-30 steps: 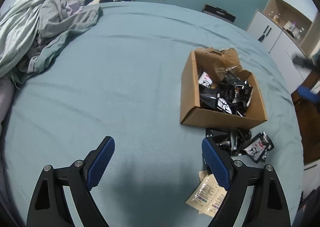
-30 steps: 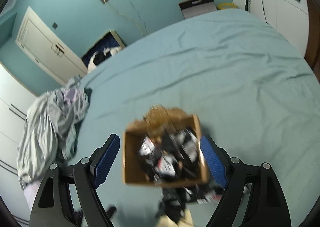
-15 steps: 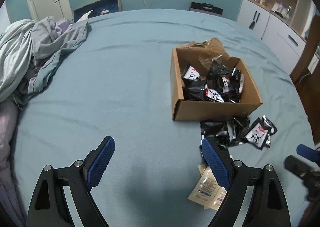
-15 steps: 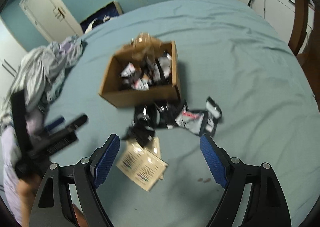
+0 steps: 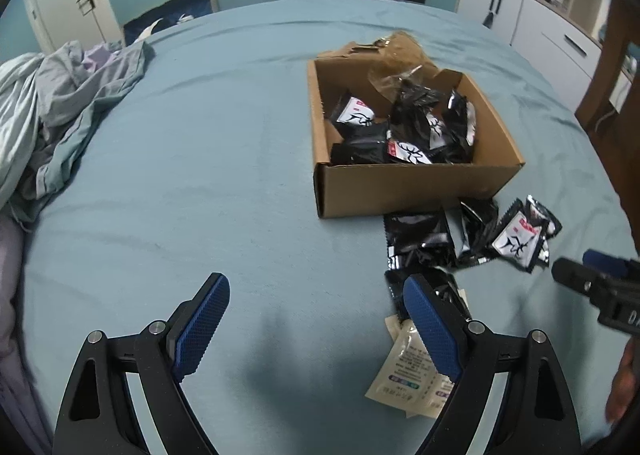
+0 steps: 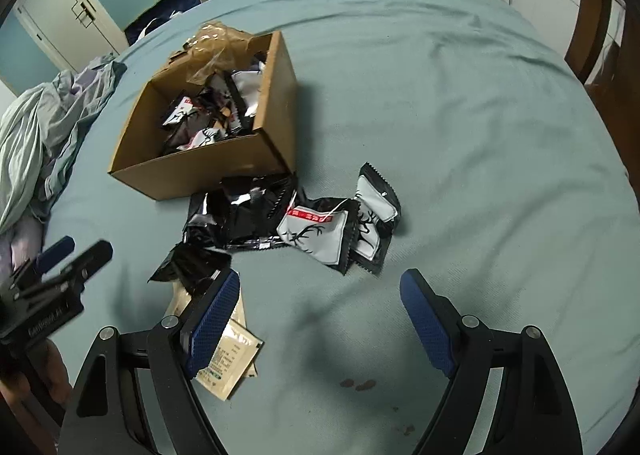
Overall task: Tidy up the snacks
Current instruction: 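Grasp a white deer-print packet with the right tool while the left tool grasps a black packet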
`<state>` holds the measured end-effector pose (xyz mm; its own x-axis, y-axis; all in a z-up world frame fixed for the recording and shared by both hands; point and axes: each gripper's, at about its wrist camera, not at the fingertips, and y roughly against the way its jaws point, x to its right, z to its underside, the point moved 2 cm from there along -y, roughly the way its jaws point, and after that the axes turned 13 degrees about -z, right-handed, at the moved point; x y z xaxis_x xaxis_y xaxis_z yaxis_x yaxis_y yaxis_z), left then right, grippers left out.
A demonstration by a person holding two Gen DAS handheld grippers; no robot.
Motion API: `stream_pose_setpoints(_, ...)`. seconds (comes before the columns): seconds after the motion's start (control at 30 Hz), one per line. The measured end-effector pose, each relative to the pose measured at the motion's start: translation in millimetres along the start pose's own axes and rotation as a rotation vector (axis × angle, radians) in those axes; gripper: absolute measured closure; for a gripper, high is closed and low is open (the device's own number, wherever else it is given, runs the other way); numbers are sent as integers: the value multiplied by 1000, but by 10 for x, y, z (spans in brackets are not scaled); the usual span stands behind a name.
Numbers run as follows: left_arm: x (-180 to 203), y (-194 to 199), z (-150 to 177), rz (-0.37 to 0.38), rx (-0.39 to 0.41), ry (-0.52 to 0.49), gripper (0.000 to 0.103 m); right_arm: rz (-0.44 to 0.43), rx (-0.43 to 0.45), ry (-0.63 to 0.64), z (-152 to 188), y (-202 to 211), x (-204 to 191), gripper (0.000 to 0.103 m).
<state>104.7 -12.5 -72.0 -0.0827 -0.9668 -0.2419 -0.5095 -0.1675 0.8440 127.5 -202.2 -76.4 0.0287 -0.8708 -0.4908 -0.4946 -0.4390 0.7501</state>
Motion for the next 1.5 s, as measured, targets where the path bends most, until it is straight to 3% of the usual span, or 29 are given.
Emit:
stream_pose_setpoints(0.37, -48, -6, -3, -10, -2, 7, 13, 29, 5, 50, -85, -226, 87, 21)
stream_pose_setpoints(0.5, -44, -15, -11, -9, -1, 6, 13, 53, 49, 106, -188, -373, 26, 21)
stream_pose_setpoints(0.67, -38, -25, -18, -11, -3, 7, 13, 64, 2, 194, -213, -650, -115, 21)
stream_pose_setpoints(0.77, -44, -41, -19, -8, -5, 9, 13, 125, -1, 235, -238, -728, -168, 37)
stream_pose_setpoints(0.8, -45, -42, -18, -8, -6, 10, 13, 154, 3, 253, -229, -728, -180, 52)
stream_pose_setpoints(0.97, -33, -43, -17, -6, -6, 6, 13, 208, 1, 299, -170, -718, -173, 63)
stream_pose_setpoints(1.13, -26, 12, -6, 1, 10, 5, 13, 105, 35, 198, -151, -381, -77, 65)
stream_pose_setpoints(1.33, 113, 70, 51, 35, 23, -35, 13, -32, 110, 88, -9, 362, -12, 65)
stream_pose_setpoints(1.5, 386, -29, 41, 107, -4, -83, 13, -73, 178, 79, 214, 912, -55, 65)
